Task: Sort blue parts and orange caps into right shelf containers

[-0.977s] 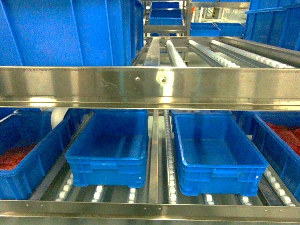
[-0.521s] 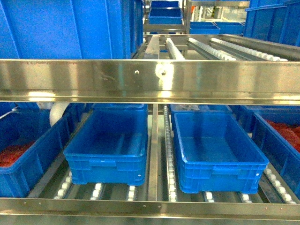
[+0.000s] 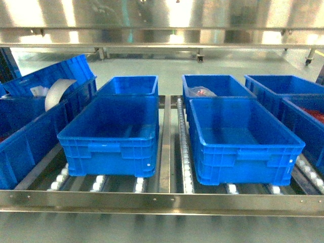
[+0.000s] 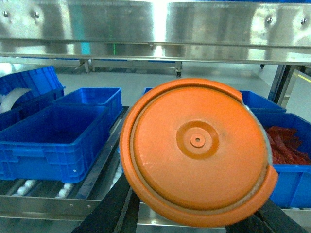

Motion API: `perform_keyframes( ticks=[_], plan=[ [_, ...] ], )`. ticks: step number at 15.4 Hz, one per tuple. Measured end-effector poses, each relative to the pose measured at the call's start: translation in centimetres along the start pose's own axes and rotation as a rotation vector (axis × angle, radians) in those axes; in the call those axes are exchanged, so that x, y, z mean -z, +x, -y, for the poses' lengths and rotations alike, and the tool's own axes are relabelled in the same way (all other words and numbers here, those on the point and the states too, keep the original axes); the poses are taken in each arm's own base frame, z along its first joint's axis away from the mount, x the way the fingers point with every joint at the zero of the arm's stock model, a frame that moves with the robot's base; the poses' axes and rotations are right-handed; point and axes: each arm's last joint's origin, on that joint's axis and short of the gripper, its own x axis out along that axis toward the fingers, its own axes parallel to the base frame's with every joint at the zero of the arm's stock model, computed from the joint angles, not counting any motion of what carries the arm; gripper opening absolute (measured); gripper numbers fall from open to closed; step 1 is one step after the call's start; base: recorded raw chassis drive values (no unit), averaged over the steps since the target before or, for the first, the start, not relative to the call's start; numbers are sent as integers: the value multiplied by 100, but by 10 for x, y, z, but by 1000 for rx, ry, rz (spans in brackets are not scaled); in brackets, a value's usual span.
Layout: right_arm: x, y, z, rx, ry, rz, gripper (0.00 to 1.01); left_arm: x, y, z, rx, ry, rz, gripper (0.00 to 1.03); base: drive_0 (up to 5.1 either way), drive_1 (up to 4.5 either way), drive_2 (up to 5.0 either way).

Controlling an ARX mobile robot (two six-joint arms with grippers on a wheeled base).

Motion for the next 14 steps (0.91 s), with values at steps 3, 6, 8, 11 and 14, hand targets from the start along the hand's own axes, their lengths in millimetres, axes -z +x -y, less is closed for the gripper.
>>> perform_keyframes(
  ticks=[3,6,8,11,14],
  plan=[
    [0,0,0,0,-1,1,42,0,0,0,0,0,-1,43,0,0,0],
    [0,0,0,0,0,0,42,0,0,0,0,0,-1,43,0,0,0],
    [0,0,0,0,0,1,42,0,0,0,1,0,-1,43,0,0,0],
    [0,0,0,0,0,0,42,0,0,0,1,0,-2,43,0,0,0],
    [0,0,0,0,-1,1,42,0,0,0,2,0,0,43,0,0,0]
  ],
)
